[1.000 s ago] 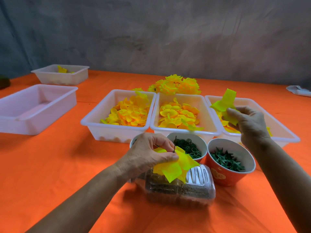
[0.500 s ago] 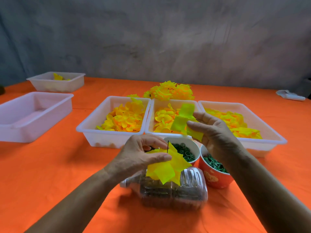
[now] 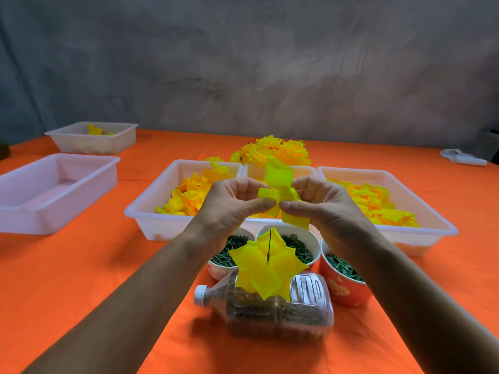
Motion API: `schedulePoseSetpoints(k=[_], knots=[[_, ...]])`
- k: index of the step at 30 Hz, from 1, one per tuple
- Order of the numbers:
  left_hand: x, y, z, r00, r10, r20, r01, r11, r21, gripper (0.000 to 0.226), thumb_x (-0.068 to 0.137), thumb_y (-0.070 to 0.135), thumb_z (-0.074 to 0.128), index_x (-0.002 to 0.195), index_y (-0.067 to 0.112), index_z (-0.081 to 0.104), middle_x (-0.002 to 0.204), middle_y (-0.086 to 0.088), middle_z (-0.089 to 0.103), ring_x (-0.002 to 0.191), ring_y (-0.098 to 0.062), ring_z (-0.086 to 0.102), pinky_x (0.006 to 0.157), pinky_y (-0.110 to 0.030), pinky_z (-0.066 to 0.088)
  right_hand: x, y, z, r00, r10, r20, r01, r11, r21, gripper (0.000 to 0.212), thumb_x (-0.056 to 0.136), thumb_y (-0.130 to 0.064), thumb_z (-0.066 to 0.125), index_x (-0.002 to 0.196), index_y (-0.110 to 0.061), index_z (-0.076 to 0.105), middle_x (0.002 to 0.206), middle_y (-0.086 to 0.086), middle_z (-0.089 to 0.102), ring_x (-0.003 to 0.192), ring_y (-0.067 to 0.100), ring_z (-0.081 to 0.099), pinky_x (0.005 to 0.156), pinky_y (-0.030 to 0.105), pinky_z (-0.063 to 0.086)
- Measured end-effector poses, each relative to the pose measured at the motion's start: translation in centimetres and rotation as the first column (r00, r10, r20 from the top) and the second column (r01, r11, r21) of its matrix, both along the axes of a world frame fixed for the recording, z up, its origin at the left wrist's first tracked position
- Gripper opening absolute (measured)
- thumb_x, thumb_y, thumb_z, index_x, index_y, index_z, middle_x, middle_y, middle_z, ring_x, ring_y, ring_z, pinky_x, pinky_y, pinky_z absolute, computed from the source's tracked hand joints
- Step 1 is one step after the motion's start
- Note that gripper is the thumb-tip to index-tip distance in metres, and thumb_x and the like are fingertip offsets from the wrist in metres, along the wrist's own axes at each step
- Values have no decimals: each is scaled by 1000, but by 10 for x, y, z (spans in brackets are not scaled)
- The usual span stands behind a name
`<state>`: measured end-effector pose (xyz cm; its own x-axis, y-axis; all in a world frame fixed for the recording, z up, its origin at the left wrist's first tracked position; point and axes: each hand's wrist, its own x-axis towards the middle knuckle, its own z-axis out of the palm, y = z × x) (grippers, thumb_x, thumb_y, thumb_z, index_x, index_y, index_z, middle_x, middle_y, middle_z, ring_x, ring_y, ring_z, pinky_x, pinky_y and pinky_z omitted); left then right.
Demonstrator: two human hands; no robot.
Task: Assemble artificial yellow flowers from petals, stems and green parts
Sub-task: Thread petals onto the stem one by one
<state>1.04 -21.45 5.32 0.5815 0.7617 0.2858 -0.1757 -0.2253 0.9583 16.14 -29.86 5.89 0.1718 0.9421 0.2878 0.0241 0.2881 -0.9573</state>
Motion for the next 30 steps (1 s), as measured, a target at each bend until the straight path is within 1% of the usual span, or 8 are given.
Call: schedulePoseSetpoints(k=[5, 9, 12, 15, 18, 21, 25, 30], knots=[[0, -1, -2, 992, 118, 54, -122, 989, 88, 10, 75, 0, 72, 78, 9, 68, 70, 1, 70, 68, -8, 64, 66, -18, 50, 6, -2, 1, 999, -16, 35, 17, 999, -37, 53, 58, -15, 76, 109, -8, 63, 112, 11, 68, 103, 24, 65, 90, 38, 51], [0, -2, -4, 975, 216, 46, -221, 948, 227, 10, 77, 2, 73, 78, 12, 70, 75, -5, 69, 69, -11, 62, 68, -21, 51, 2, 0, 0, 997, -75, 13, 74, 997, 33, 54, 60, -12, 73, 112, 0, 60, 111, 17, 67, 95, 24, 65, 86, 38, 53], [-3, -2, -5, 959, 283, 32, -275, 888, 369, 14, 76, 5, 75, 77, 18, 70, 74, 5, 68, 68, -3, 60, 71, -19, 50, 1, 0, 0, 986, -145, 83, 137, 986, 95, 33, 66, -1, 73, 97, -9, 66, 102, 13, 69, 89, 20, 65, 81, 34, 54], [-5, -4, -6, 940, 340, 36, -314, 817, 483, 18, 75, 7, 77, 75, 22, 68, 75, 11, 66, 73, -2, 60, 78, -24, 50, -2, -2, 0, 959, -192, 210, 156, 972, 176, 26, 71, 7, 73, 77, -18, 67, 77, -8, 70, 73, 6, 64, 69, 20, 51], [-7, -4, -9, 935, 345, 77, -324, 748, 580, 10, 74, 4, 77, 77, 10, 70, 78, 1, 66, 76, -11, 60, 76, -31, 51, -5, -3, 0, 914, -266, 308, 199, 952, 231, 29, 73, 3, 75, 70, -24, 65, 65, -16, 65, 65, -1, 58, 64, 16, 47], [-9, -5, -13, 930, 352, 103, -325, 660, 677, 11, 72, 3, 78, 78, 7, 70, 80, -3, 66, 78, -21, 61, 72, -36, 50, -8, -3, -2, 869, -305, 390, 205, 939, 276, 26, 74, 0, 75, 72, -24, 66, 70, -12, 64, 67, 4, 58, 68, 21, 46], [-11, -5, -14, 927, 356, 119, -314, 558, 769, 13, 71, 8, 78, 82, 5, 71, 83, -5, 67, 78, -22, 60, 71, -32, 48, -11, -4, -5, 804, -362, 471, 176, 902, 394, 22, 73, 2, 75, 77, -18, 68, 78, 1, 64, 75, 14, 59, 71, 25, 48], [-14, -2, -19, 910, 377, 172, -304, 326, 895, 6, 73, -3, 76, 69, -3, 70, 77, -12, 68, 71, -29, 60, 66, -36, 46, -13, -4, -12, 769, -421, 480, 216, 879, 425, 29, 70, -5, 79, 85, -26, 66, 88, -3, 67, 85, 18, 64, 76, 34, 52]])
